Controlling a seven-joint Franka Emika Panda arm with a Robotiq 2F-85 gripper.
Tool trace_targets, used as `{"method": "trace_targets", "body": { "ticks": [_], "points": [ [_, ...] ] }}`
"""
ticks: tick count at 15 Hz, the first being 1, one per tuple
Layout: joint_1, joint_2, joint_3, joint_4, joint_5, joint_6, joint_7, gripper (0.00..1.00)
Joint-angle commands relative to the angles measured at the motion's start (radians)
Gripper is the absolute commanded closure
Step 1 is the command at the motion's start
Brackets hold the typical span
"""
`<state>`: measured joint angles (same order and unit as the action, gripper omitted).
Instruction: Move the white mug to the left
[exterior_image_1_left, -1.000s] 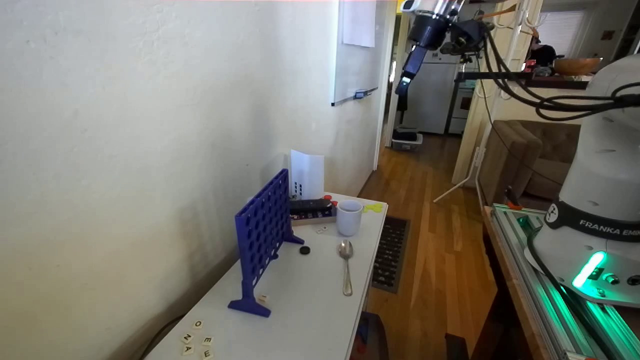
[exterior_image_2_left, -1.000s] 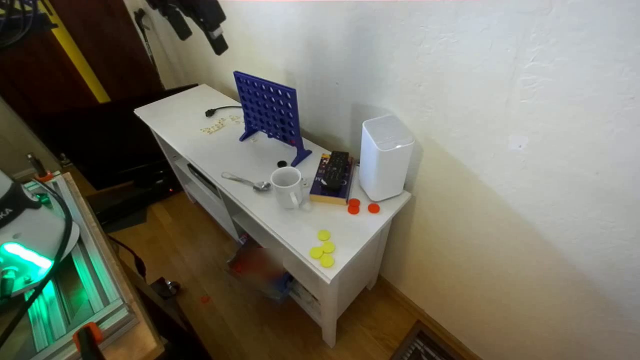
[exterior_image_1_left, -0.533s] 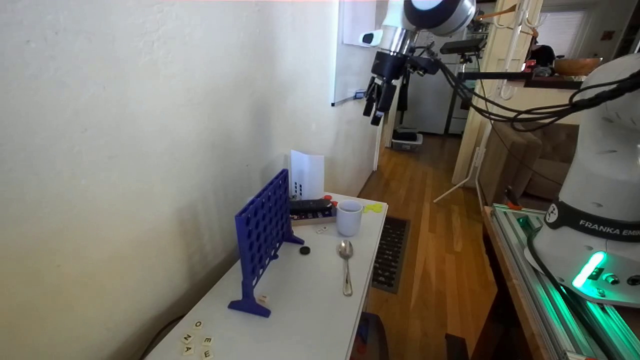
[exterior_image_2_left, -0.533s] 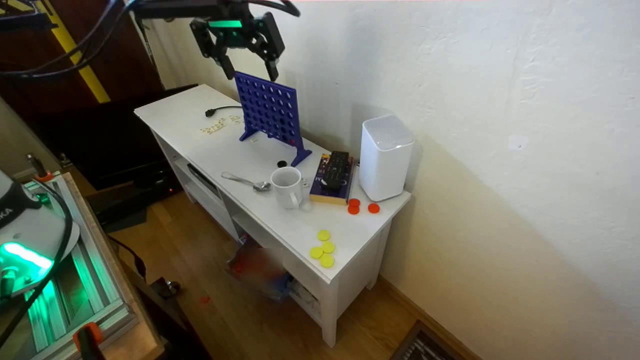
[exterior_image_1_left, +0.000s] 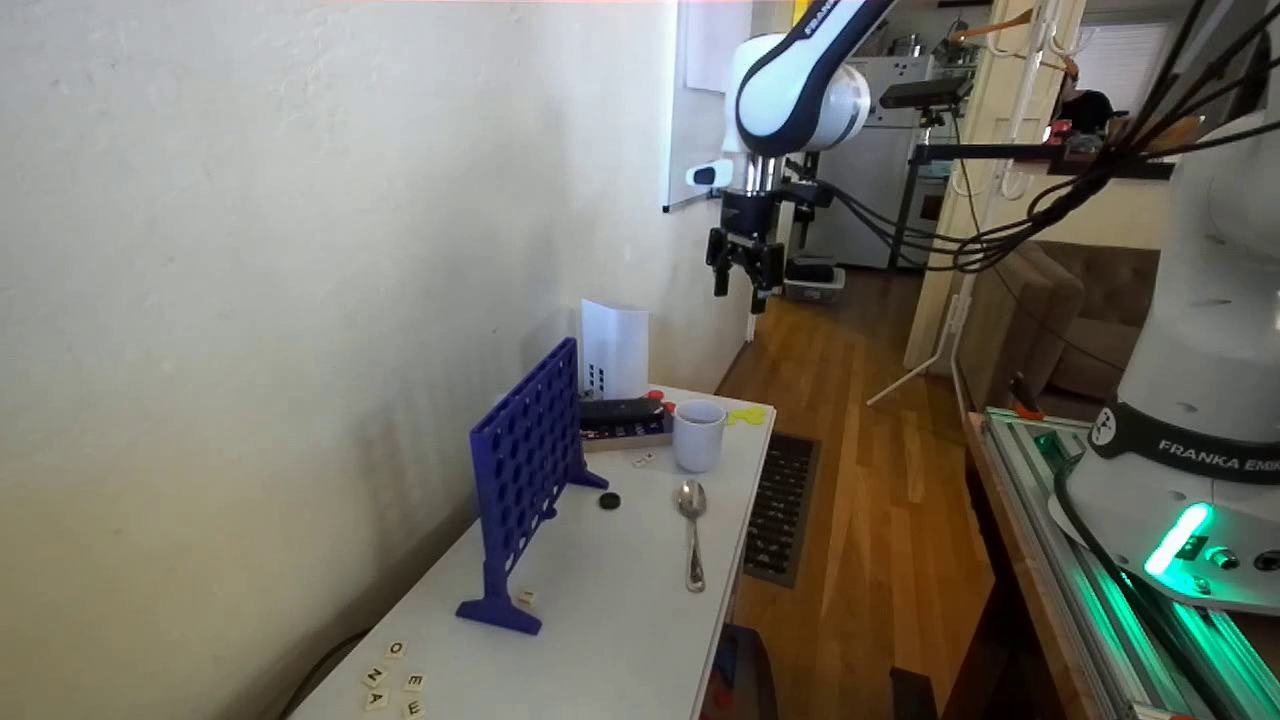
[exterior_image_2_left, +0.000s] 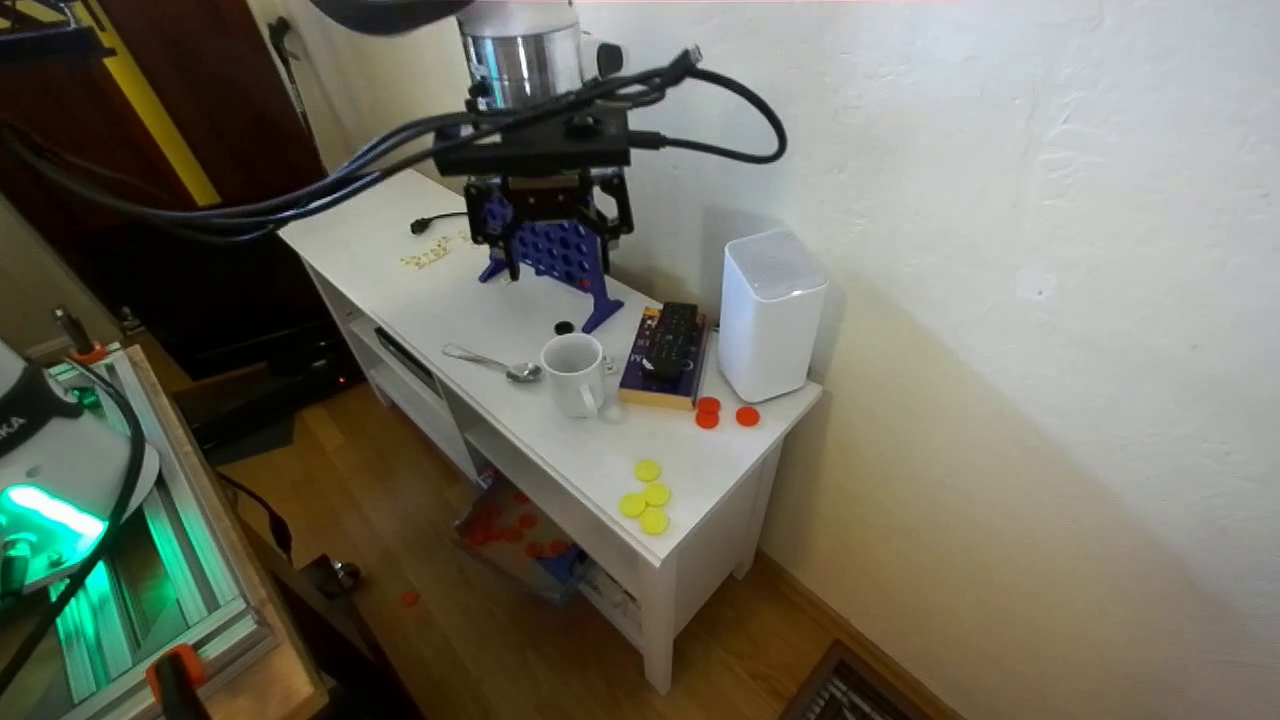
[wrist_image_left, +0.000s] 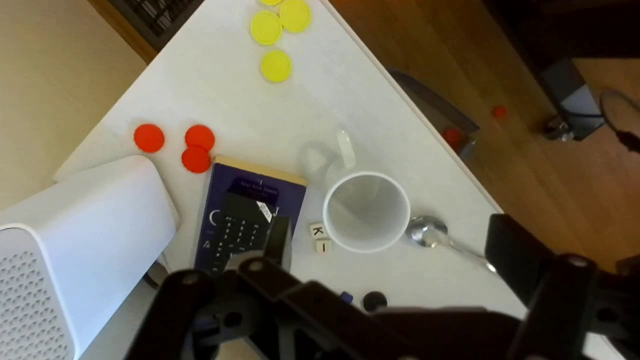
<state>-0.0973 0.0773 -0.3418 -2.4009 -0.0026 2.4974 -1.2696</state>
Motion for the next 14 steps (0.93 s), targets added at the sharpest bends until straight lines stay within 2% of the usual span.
{"method": "trace_targets", "body": {
  "ticks": [1,2,3,5,9,12,14],
  "points": [
    [-0.111,0.163,0.082,0.097,0.103,0.004,-0.206,0.00],
    [-0.146,0.186,0.103,0.132,0.146,-0.087,-0.234,0.00],
    [-0.127,0.114,0.100,0.055,0.065,-0.010,-0.141,0.00],
    [-0.162,0.166,0.120,0.094,0.099,-0.046,-0.186,0.00],
    [-0.168,0.182,0.127,0.117,0.102,-0.064,-0.192,0.00],
    [-0.218,0.228,0.156,0.120,0.151,-0.024,-0.286,0.00],
    [-0.282,0.266,0.188,0.125,0.199,-0.006,-0.426,0.00]
  ]
}}
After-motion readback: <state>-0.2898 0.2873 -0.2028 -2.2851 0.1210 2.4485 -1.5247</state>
